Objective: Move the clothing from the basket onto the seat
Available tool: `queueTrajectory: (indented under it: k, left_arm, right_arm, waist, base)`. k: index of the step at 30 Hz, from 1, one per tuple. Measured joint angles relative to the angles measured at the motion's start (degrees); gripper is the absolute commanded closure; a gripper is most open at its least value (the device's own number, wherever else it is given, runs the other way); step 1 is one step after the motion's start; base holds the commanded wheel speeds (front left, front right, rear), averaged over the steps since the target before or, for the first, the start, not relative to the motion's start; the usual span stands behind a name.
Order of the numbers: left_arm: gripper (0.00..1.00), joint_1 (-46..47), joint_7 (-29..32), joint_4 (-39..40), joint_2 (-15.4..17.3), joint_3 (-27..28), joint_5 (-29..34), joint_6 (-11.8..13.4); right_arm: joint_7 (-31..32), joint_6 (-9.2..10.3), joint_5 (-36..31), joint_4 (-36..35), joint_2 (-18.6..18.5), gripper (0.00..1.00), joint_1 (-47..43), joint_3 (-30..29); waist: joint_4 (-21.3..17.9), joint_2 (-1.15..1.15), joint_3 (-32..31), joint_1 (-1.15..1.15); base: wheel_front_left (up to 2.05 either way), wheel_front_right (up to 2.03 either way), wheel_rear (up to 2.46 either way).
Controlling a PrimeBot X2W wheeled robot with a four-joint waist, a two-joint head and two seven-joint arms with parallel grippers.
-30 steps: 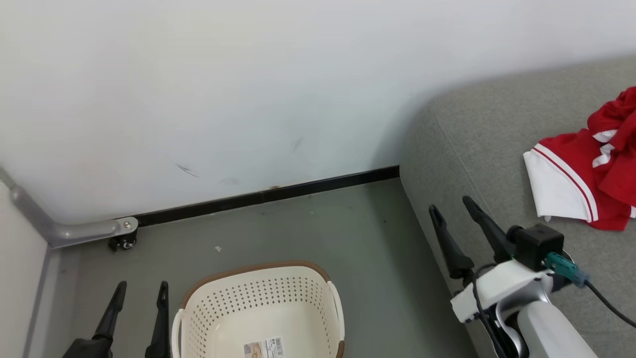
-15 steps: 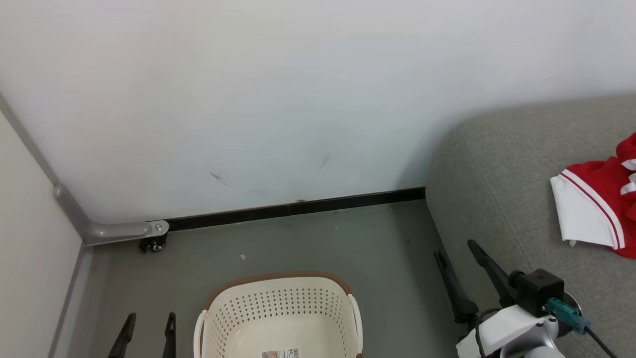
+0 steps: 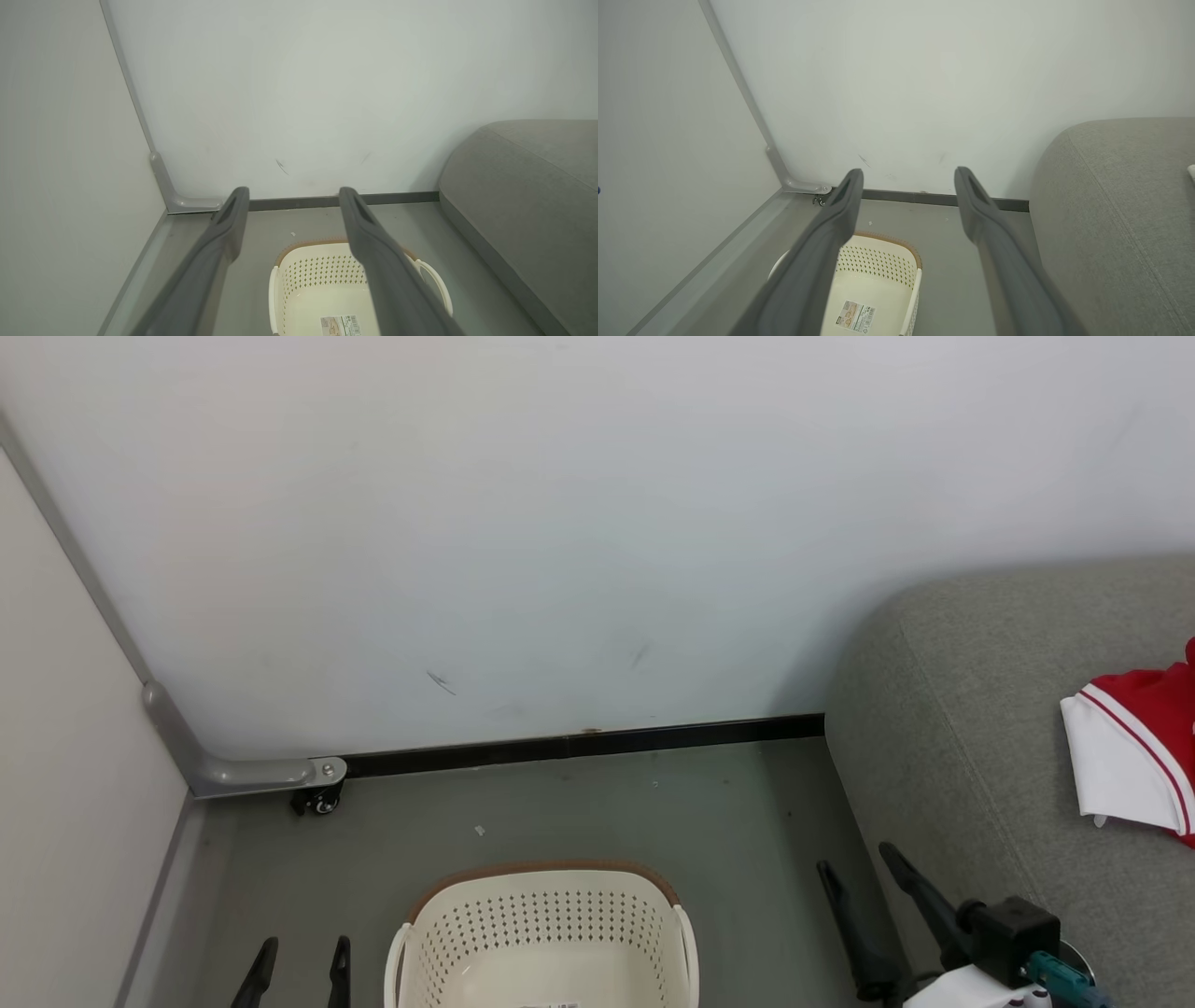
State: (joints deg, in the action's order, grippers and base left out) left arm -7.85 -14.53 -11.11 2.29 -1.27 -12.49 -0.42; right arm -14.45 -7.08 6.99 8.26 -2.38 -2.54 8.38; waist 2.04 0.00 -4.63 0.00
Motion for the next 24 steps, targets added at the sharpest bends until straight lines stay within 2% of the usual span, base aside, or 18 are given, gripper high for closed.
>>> queueTrajectory:
  k: [24]
  left_arm:
    - [0.0, -0.3, 0.0, 1.4, 0.0, -1.2, -1.1, -0.2]
  right_arm:
    - [0.0, 0.0, 0.0, -1.2, 0.0, 0.0, -2.2, -0.3]
  waist:
    - [-0.5, 0.0, -0.9, 0.0]
  base:
    - [0.0, 0.0, 0.0]
